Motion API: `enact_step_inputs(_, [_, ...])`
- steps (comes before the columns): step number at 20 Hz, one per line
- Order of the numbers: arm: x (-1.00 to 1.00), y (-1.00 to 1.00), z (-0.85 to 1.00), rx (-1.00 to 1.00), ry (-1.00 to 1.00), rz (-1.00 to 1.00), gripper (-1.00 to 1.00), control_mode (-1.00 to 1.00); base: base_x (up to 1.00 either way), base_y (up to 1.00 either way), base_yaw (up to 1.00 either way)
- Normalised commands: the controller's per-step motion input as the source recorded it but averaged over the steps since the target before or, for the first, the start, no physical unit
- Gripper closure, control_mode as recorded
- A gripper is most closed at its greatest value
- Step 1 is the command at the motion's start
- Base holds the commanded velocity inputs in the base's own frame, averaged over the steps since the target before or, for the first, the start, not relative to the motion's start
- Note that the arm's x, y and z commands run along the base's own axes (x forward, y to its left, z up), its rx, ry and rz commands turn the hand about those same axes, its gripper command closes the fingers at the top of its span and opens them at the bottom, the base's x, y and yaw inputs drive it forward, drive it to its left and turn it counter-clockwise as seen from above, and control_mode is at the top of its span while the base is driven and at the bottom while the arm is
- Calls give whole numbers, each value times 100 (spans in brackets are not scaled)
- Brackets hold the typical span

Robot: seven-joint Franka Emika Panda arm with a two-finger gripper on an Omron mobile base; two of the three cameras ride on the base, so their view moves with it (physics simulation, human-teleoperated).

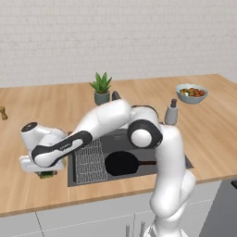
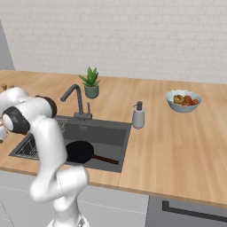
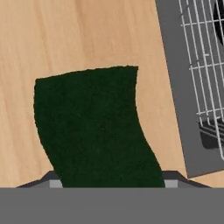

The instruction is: Pick the pan and sponge and place them into the sink. Then turn on the water.

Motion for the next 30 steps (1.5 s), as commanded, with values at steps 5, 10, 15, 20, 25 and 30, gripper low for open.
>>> enact_step_inputs(5, [-13, -100, 43, 0, 0, 0, 100, -100, 0, 0, 0])
enact_step_inputs(10, [-10, -100, 34, 0, 5, 0, 100, -100, 0, 0, 0])
enact_step_inputs(15, [-3, -100, 20, 0, 12, 0, 100, -100, 0, 0, 0])
enact_step_inputs(20, [-2, -100, 9, 0, 12, 0, 100, -100, 0, 0, 0])
enact_step_inputs(25, [0, -100, 4, 0, 12, 0, 100, -100, 0, 0, 0])
enact_step_inputs(30, [0, -100, 0, 0, 12, 0, 100, -100, 0, 0, 0])
